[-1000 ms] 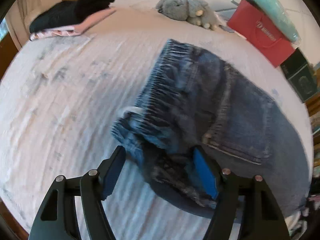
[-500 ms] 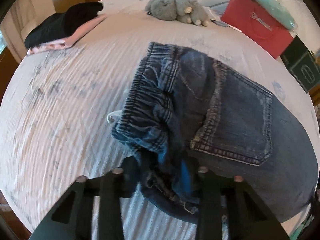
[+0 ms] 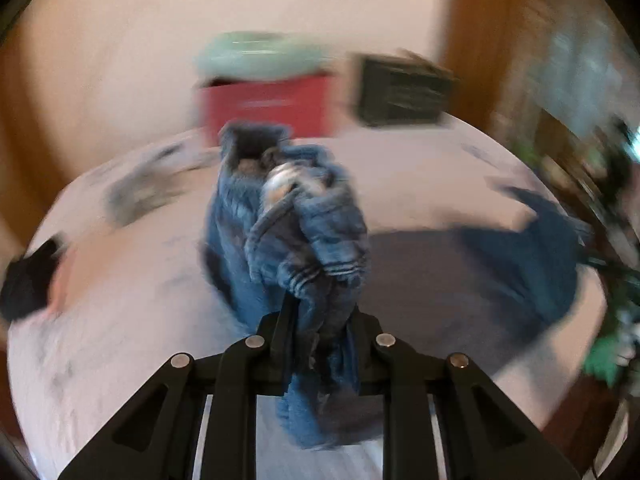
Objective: Fold clothes
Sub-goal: 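Lift the hem with the right gripper and fold it onto the waistband held by the left gripper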
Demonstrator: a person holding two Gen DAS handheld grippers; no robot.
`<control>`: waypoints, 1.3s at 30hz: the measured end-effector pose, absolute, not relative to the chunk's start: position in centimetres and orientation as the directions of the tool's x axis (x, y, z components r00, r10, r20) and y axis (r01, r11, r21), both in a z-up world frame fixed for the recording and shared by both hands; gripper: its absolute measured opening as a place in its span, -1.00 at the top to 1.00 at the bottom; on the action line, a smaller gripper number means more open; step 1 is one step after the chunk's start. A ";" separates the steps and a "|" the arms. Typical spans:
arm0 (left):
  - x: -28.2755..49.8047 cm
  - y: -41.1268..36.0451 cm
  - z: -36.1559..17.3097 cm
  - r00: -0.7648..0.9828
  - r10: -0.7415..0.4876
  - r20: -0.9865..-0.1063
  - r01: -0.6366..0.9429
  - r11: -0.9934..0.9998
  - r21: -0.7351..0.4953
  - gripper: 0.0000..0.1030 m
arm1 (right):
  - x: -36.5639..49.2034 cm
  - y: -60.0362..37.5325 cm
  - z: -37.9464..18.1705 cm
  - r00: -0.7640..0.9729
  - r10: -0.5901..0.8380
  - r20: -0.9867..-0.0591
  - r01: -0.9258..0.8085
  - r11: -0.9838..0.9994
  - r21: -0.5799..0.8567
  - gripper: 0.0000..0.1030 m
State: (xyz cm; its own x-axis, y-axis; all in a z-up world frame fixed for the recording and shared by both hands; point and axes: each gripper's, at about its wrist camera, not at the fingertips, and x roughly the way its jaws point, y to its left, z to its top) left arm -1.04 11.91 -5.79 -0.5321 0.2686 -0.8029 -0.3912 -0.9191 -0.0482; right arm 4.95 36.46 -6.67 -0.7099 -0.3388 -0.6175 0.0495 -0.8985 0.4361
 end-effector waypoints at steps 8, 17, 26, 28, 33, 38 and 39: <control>-0.8 18.2 -12.2 -0.253 0.339 -0.906 -0.561 -0.815 -0.148 0.14 | 5.4 34.6 -13.8 -0.497 -0.421 -0.758 0.000 -0.874 0.485 0.11; -4.4 9.8 -6.4 -0.422 0.348 -0.838 -0.364 -0.911 -0.195 -0.03 | 5.1 43.3 -10.3 -0.612 -0.202 -0.764 -0.156 -0.917 0.368 0.28; -7.8 14.5 -14.9 -0.400 0.130 -0.907 -0.343 -0.939 0.017 0.41 | -1.8 43.8 -12.6 -0.549 -0.081 -0.832 -0.172 -0.963 0.207 0.36; -8.3 15.9 -17.7 -0.381 0.077 -0.921 -0.335 -0.940 0.060 0.41 | -3.3 43.4 -15.8 -0.455 -0.053 -0.889 -0.173 -0.974 0.147 0.36; -8.7 16.0 -17.8 -0.399 0.067 -0.914 -0.343 -0.936 0.081 0.40 | -4.0 42.4 -18.1 -0.434 -0.002 -0.901 -0.159 -0.984 0.079 0.35; -5.5 13.6 -13.6 -0.394 0.204 -0.896 -0.381 -0.924 -0.042 0.35 | -0.5 42.6 -16.9 -0.489 -0.090 -0.868 -0.151 -0.971 0.186 0.35; -4.8 13.1 -13.1 -0.389 0.216 -0.895 -0.388 -0.920 -0.053 0.35 | 0.3 42.5 -17.1 -0.482 -0.095 -0.871 -0.150 -0.970 0.189 0.35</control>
State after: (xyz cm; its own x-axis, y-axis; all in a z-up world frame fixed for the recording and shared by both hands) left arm -4.78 13.13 -13.06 -0.3894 0.2157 -0.8955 -0.3883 -0.9200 -0.0527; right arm 0.26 42.46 -17.06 -0.4819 -0.0951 -0.8710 -0.1503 -0.9704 0.1891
